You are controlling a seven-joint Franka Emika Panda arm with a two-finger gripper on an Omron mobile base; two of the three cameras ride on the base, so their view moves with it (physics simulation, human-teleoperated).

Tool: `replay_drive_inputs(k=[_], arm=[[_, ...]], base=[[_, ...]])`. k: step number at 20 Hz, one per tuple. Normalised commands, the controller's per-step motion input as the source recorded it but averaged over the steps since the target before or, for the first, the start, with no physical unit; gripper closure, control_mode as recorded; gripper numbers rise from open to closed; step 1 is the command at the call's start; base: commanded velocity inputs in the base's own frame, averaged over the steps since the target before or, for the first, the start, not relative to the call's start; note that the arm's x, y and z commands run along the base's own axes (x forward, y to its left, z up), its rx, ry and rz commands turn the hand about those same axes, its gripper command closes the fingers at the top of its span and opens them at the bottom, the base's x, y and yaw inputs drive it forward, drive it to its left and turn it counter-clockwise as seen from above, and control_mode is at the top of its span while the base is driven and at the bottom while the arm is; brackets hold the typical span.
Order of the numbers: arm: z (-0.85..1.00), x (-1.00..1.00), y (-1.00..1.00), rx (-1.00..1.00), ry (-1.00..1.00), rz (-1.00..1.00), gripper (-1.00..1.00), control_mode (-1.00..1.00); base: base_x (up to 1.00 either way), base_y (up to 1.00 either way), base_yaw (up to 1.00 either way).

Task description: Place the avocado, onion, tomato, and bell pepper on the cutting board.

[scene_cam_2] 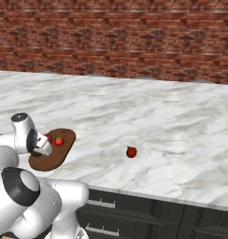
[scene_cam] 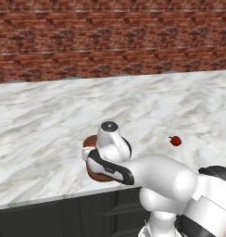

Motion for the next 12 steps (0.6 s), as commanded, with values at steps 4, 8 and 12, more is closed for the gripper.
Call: replay_drive_inputs(k=[4,8,12], arm=[[0.45,-0.13,-0.14,0.00,-0.13,0.00,-1.00,-1.00],[0.27,-0.01,-0.03,0.00,-0.07,0.00,-1.00,-1.00],[0.05,0.16,0.00,0.00,0.00,0.00,-1.00,-1.00]], base=[[0.00,0.00,0.00],[0.00,0.00,0.00],[0.00,0.00,0.00]])
